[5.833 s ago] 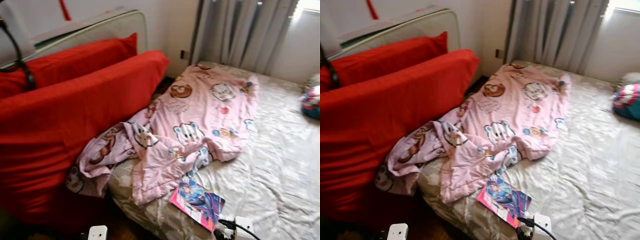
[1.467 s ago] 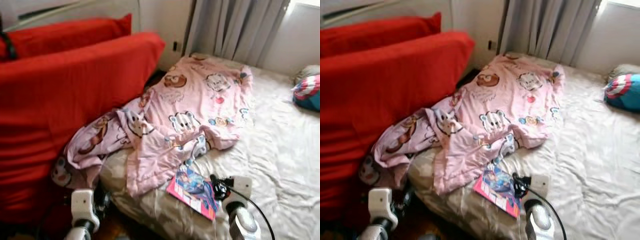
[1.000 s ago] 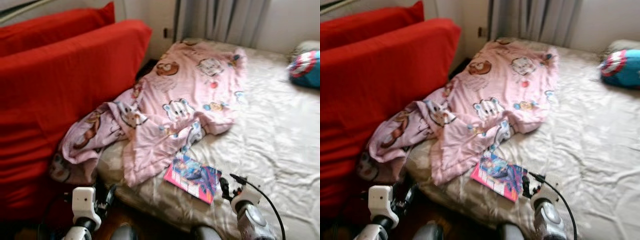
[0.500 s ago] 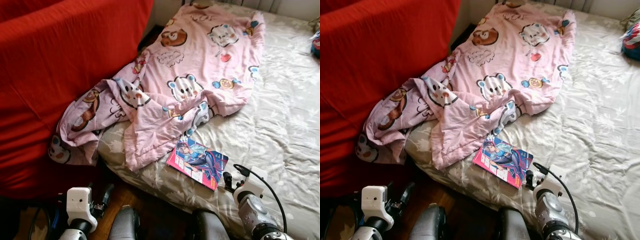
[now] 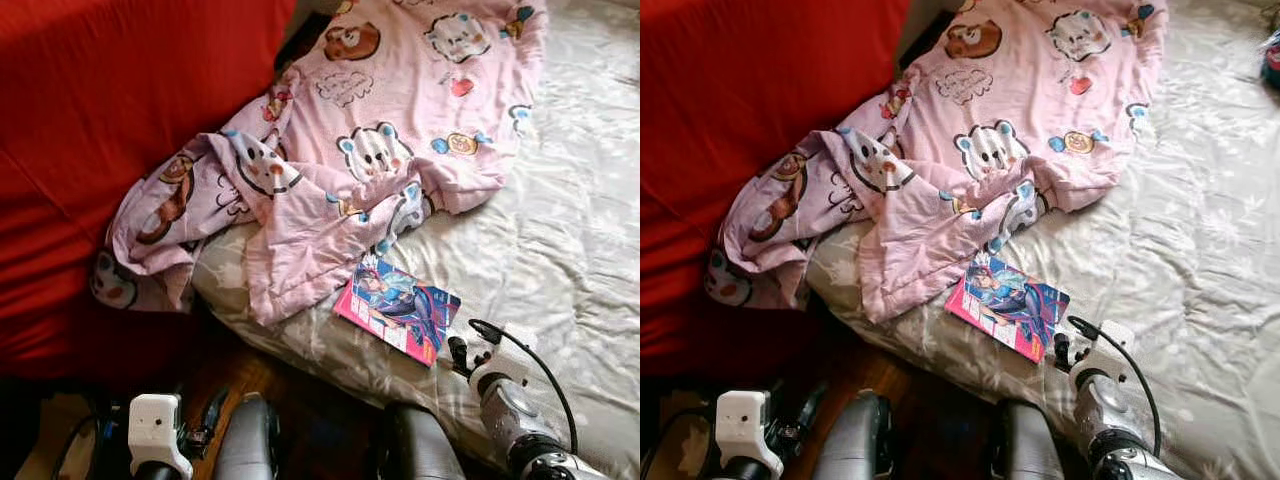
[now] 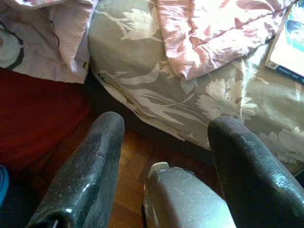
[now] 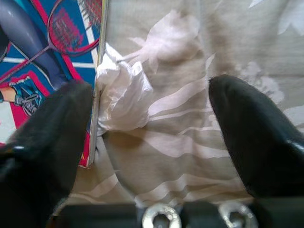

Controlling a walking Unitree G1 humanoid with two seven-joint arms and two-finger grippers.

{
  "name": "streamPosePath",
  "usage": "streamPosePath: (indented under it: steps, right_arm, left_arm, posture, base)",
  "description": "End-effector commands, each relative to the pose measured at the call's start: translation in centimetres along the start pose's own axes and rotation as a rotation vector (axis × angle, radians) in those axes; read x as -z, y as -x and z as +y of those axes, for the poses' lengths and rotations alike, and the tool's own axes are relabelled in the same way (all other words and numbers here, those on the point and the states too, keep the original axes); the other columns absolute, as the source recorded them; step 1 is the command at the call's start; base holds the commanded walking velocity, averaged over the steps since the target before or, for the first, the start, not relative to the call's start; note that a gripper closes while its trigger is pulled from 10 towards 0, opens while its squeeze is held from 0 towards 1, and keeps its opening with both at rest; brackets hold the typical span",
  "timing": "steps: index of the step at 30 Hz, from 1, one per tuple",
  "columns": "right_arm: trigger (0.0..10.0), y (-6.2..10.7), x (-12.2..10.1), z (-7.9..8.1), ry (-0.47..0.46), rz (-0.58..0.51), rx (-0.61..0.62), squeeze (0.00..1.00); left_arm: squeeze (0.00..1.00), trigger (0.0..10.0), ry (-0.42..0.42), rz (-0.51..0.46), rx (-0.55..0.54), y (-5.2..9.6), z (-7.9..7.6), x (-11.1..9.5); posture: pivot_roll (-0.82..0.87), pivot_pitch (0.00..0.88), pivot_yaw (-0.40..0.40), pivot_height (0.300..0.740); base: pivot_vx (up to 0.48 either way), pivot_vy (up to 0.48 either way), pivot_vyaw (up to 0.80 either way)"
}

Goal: Clean up the room

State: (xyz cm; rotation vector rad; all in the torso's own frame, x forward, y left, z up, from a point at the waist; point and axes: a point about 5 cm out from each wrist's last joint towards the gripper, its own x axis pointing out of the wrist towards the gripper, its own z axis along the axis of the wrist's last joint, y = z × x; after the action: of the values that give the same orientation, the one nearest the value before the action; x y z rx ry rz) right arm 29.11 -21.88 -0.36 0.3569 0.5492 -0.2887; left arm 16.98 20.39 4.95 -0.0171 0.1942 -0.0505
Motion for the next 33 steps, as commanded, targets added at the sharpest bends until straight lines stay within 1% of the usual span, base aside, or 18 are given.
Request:
streamPosePath:
  steps: [1,5,7,11,14,15,18,22,26,27,28,29,33]
  right_arm:
    - [10.0,0.2,1.0,-0.5,0.005,0.05,0.018,0.0]
    - [10.0,0.2,1.0,-0.5,0.005,0.047,0.021,0.0]
    - [10.0,0.2,0.8,-0.5,-0.005,0.033,0.023,0.0]
    - [10.0,0.2,0.7,-0.5,-0.003,0.013,0.027,0.0]
    - [10.0,0.0,-0.3,-0.2,-0.022,-0.045,0.023,0.0]
    - [10.0,0.0,-0.3,-0.2,-0.022,-0.045,0.023,0.0]
    - [10.0,0.0,-1.1,0.0,-0.037,-0.097,0.028,0.0]
    - [10.0,-0.1,-1.8,0.1,-0.046,-0.137,0.027,0.0]
    - [10.0,-0.1,-1.4,0.3,-0.029,-0.115,0.019,0.0]
    - [5.0,-0.1,-1.2,0.3,-0.024,-0.107,0.018,0.0]
    - [5.0,0.0,-1.0,0.3,-0.02,-0.1,0.016,0.0]
    - [0.0,0.0,-0.9,0.3,-0.02,-0.096,0.015,0.0]
    - [0.0,0.1,-0.1,0.3,-0.025,-0.076,0.015,0.0]
  left_arm:
    - [0.0,10.0,-0.015,0.046,-0.017,1.0,0.4,0.4]
    - [0.0,10.0,-0.02,0.046,-0.023,1.4,0.6,0.1]
    - [0.0,10.0,-0.024,0.047,-0.02,1.8,0.5,-0.4]
    - [0.0,10.0,-0.038,0.044,0.0,2.0,0.2,-0.9]
    - [0.0,10.0,-0.047,0.021,0.0,1.8,0.3,-1.9]
    - [0.0,10.0,-0.047,0.021,0.0,1.8,0.3,-1.9]
    - [0.0,10.0,-0.049,0.019,-0.006,2.0,0.4,-2.2]
    - [0.0,10.0,-0.05,0.028,-0.012,2.3,0.5,-2.3]
    - [0.0,10.0,-0.049,0.044,-0.018,2.6,0.6,-2.1]
    - [0.0,10.0,-0.049,0.047,-0.019,2.6,0.6,-2.1]
    - [0.0,10.0,-0.049,0.048,-0.019,2.6,0.6,-2.1]
    - [0.0,10.0,-0.05,0.05,-0.019,2.5,0.6,-2.1]
    - [0.0,10.0,-0.051,0.053,-0.016,2.2,0.5,-2.0]
  posture:
    - [0.27,0.398,0.015,0.651]
    - [0.28,0.405,0.023,0.651]
    - [0.29,0.437,0.044,0.651]
    - [0.31,0.464,0.058,0.651]
    - [0.32,0.483,0.063,0.651]
    - [0.32,0.483,0.063,0.651]
    - [0.32,0.484,0.063,0.651]
    - [0.32,0.489,0.065,0.651]
    - [0.31,0.483,0.06,0.651]
    - [0.31,0.479,0.06,0.651]
    - [0.31,0.479,0.06,0.651]
    - [0.31,0.474,0.059,0.651]
    - [0.31,0.466,0.059,0.651]
  base:
    - [0.0,0.0,0.0]
    - [0.0,0.0,0.0]
    - [0.0,0.0,0.0]
    - [0.0,0.0,0.0]
    - [0.0,0.0,0.0]
    - [0.0,0.0,0.0]
    - [0.0,0.0,0.0]
    - [0.0,0.0,0.0]
    - [0.0,0.0,0.0]
    - [0.0,0.0,0.0]
    - [0.0,0.0,0.0]
    - [0.0,0.0,0.0]
    - [0.0,0.0,0.0]
